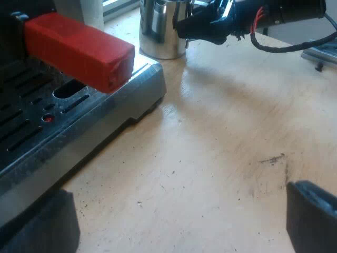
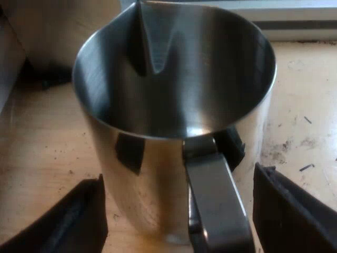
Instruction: Place mug into machine
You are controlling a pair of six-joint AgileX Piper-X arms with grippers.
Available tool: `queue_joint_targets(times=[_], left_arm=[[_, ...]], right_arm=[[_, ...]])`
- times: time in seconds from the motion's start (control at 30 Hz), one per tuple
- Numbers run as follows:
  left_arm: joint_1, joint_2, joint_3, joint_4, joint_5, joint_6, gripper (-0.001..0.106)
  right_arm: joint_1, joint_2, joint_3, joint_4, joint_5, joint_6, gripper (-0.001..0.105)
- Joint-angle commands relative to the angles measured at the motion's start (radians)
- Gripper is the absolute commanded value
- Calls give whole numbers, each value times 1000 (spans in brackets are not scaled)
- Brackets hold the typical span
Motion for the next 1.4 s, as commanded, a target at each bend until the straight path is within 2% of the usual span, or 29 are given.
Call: queue_joint_targets(times=[0.03, 0.13, 0.23, 0.3, 0.33, 0.4, 0.43, 0.63, 0.83, 0.9, 0.93, 1.0, 1.07, 1.13, 1.23, 1.33, 1.4], left_arm=[[-5, 3, -1, -13, 6, -12, 83], [-5, 3, -1, -13, 6, -12, 83], [-5, 3, -1, -13, 6, -12, 83], [-5, 3, -1, -13, 6, -12, 83], [-5, 3, -1, -13, 6, -12, 83], [-5, 3, -1, -28, 6, -12, 83], [-5, 3, -1, -35, 6, -12, 83], [-5, 3, -1, -49, 4, -12, 83], [-5, 3, -1, -49, -63, -12, 83], [-5, 3, -1, -49, -142, -4, 83], [-5, 3, 1, -49, -161, -4, 83], [-5, 3, 0, -49, -266, -4, 83], [-5, 3, 0, -49, -305, -4, 83], [-5, 3, 11, -60, -308, 5, 83], [-5, 3, 43, -125, -312, 53, 83], [-5, 3, 47, -175, -328, 69, 83], [-5, 3, 54, -200, -329, 72, 82]], right_arm=[[-3, 2, -6, -13, -9, -11, 61], [-3, 2, -6, -18, -9, -11, 51], [-3, 2, -6, -22, -7, -11, 35], [-3, 2, -6, -23, -5, -11, 21], [-3, 2, -6, -23, -5, -11, 18], [-3, 2, -6, -23, -5, -11, 3], [-3, 2, -6, -23, -5, -11, 0], [-3, -8, -6, -29, -5, -39, 0], [5, -151, -6, 71, -5, -42, 0], [5, -227, -6, 165, -5, -59, 0], [5, -251, -6, 192, -5, -57, 0], [5, -355, -6, 300, -5, -58, 0], [9, -437, -6, 380, -34, -58, 0], [21, -501, -6, 449, -56, -58, 0], [86, -625, -6, 597, -111, -80, 0], [173, -721, -6, 675, -73, -78, 0], [248, -797, -6, 710, 0, -72, 0]])
